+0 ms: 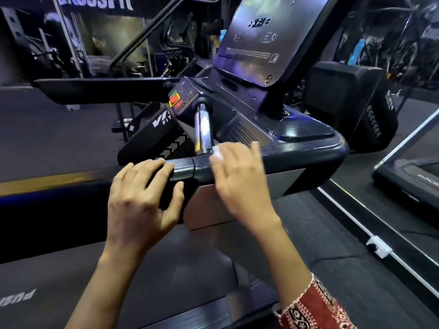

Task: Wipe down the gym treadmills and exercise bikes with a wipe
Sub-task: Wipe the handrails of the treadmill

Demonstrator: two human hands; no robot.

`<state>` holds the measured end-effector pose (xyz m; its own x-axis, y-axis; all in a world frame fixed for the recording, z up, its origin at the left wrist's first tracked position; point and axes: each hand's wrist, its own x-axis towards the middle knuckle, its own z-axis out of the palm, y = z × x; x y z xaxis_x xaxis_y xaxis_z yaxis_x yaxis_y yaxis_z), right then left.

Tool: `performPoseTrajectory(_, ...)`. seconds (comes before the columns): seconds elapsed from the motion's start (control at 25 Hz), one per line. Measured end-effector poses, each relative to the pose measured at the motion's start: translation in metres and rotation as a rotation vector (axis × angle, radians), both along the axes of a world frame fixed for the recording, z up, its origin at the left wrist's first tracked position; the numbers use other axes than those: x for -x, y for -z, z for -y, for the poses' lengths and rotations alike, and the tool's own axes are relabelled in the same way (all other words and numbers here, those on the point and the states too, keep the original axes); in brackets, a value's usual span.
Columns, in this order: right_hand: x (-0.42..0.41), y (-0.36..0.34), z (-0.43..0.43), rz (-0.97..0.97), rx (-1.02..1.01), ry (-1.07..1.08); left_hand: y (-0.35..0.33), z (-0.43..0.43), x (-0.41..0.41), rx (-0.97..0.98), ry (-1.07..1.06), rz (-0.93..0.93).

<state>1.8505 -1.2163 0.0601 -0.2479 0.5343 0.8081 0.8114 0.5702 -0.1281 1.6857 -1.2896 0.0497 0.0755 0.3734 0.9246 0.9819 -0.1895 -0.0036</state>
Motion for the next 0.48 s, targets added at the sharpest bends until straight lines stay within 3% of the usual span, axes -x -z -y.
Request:
performPoseTrajectory(0.08,0.015,0.006,0.009,-0.014,-0.072,-0.169,-0.001,0.007,0.011,-0.001,0.0,0.011)
performPoseTrajectory(0.28,0.031,0.026,0.031,-0.351,-0.075,-0.076,0.003,0.034,0.034,0.009,-0.01,0.032)
performPoseTrajectory(0.4,0.091,0.026,0.07,-0.301,-0.086,-0.331,0.004,0.063,0.06,0.026,-0.023,0.137)
performPoseTrajectory(0.48,0.131,0.019,0.096,-0.416,-0.011,-0.535,0.002,0.092,0.088,0.038,-0.027,0.31)
